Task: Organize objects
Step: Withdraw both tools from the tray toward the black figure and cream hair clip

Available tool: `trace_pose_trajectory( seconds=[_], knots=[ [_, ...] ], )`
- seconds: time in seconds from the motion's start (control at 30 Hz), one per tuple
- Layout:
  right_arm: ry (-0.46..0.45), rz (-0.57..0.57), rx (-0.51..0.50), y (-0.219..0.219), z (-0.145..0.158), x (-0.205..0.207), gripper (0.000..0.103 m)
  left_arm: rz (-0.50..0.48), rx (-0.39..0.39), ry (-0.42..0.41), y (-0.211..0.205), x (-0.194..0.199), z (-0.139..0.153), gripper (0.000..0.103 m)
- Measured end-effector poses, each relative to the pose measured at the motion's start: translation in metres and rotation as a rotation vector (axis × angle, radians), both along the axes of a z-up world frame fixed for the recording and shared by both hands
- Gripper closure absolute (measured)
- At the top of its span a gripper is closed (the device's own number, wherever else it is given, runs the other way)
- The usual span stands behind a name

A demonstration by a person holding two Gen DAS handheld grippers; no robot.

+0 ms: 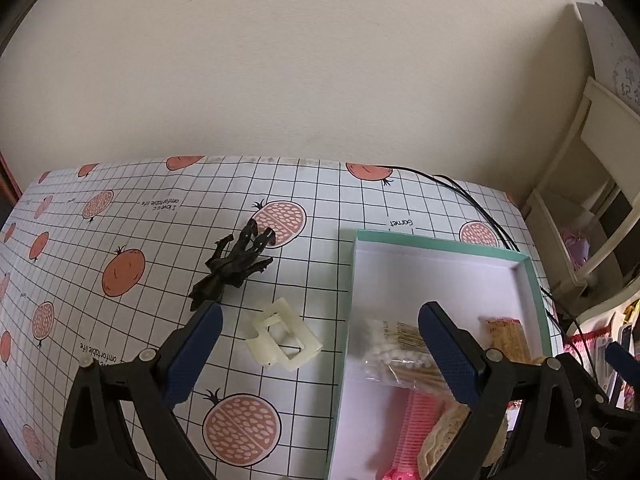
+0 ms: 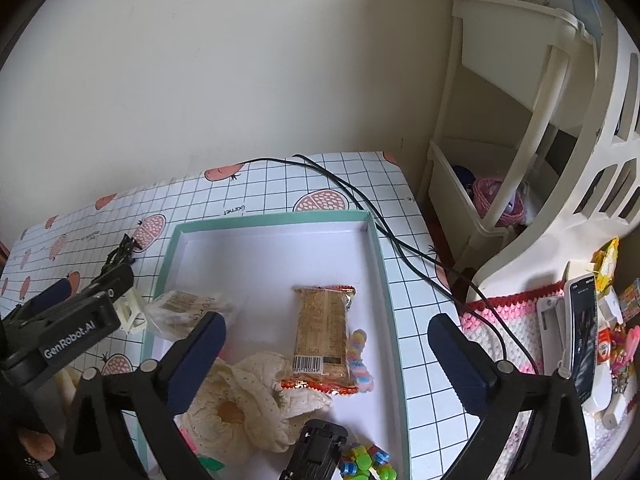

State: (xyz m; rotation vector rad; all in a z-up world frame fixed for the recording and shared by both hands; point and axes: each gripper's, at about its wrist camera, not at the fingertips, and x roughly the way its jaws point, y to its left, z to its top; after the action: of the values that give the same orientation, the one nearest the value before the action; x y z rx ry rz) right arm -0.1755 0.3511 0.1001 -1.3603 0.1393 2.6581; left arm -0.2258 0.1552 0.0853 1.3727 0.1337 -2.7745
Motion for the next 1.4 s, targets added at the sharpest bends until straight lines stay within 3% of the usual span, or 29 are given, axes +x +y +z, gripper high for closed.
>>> trace_pose_trajectory(
  seconds=[0.47,0.97,1.4],
  knots=[
    [-0.018,0.016,0.004,-0.023,0.003,-0.003,0.000,0.032,0.028,-0.031,-0.027,-0.001,0.005,0.004],
    [-0.020,0.130,-0.003,-0.088,-0.012,-0.012,0.000,0.152,0.037,-0.058,-0.113,0.003,0.001,0.005],
    [-0.043,0.229,-0.005,-0.148,-0.025,-0.024,0.000,0.207,0.058,-0.077,-0.162,0.006,-0.009,0.005]
  ],
)
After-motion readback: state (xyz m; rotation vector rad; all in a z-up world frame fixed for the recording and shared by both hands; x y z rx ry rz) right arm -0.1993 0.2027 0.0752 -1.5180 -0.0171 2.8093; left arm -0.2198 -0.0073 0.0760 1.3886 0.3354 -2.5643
